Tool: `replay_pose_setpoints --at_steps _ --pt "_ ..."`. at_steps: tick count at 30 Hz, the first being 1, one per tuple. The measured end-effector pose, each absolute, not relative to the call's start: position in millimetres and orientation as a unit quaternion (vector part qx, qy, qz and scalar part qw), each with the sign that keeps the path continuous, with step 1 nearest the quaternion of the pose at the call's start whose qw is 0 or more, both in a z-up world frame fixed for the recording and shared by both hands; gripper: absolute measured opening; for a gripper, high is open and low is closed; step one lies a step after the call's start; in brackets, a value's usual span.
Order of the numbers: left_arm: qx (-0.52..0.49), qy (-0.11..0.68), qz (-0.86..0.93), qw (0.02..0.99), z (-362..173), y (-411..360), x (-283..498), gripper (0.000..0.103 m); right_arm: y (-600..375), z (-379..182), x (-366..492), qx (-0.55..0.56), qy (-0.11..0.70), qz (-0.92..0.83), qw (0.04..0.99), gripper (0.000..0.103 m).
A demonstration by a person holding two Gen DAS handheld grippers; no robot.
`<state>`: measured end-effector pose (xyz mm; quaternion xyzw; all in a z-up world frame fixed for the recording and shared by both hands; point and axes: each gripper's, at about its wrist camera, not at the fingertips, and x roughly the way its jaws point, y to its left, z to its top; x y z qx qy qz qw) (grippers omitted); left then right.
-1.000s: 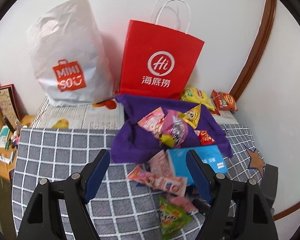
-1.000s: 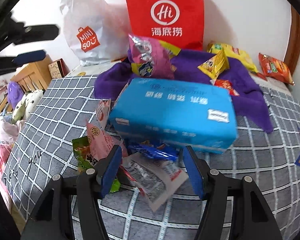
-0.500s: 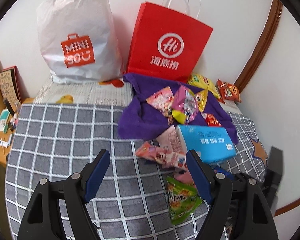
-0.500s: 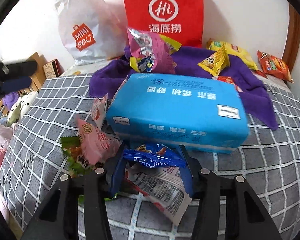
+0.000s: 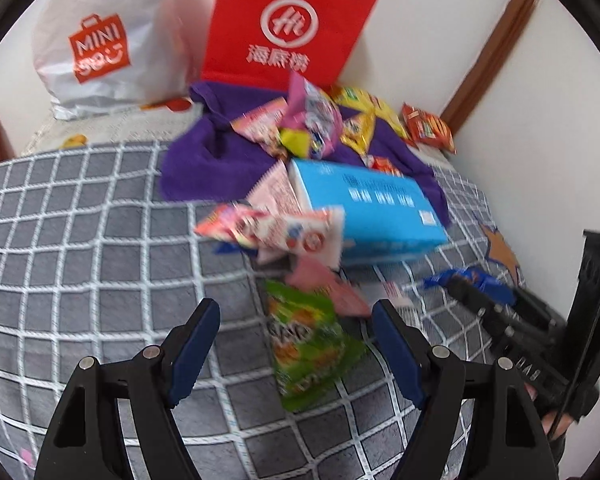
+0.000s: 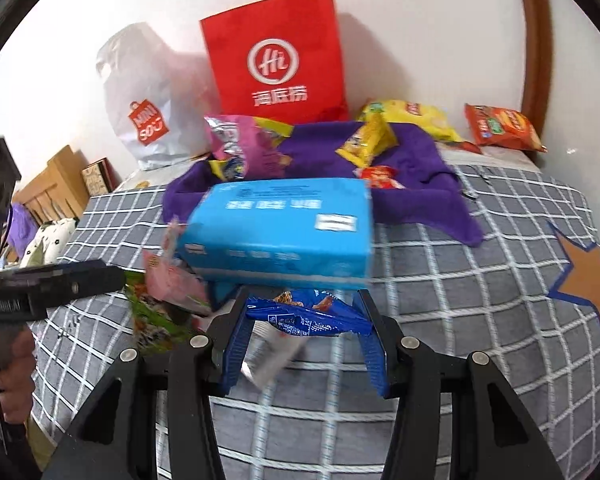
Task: Organize snacks
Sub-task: 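Grasp the green chip bag from the pile with the left tool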
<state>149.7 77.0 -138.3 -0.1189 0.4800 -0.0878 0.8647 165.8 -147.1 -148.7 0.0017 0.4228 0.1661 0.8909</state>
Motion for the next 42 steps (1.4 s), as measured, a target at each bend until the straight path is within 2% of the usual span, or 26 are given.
replay_pose_setpoints --at_steps 9,14,15,31,42 --pt "-0.116 0.502 -0.085 0.853 -165 55 151 0.073 -176 -176 155 0.007 0.449 0.149 0.881 0.050" --pt "-0.115 0.519 -0.074 0.844 -178 52 153 0.056 -179 -183 151 0.007 0.453 0.149 0.879 0.050" --pt "-0.115 0.520 -0.072 0.843 -179 52 153 0.048 -179 -182 150 0.006 0.452 0.150 0.879 0.050" --pt "-0.109 0.503 -0.065 0.855 -155 71 131 0.046 -176 -172 149 0.010 0.451 0.155 0.879 0.050" --pt "-0.118 0.458 -0.074 0.878 -113 75 110 0.046 -169 -152 144 0.001 0.444 0.160 0.882 0.050"
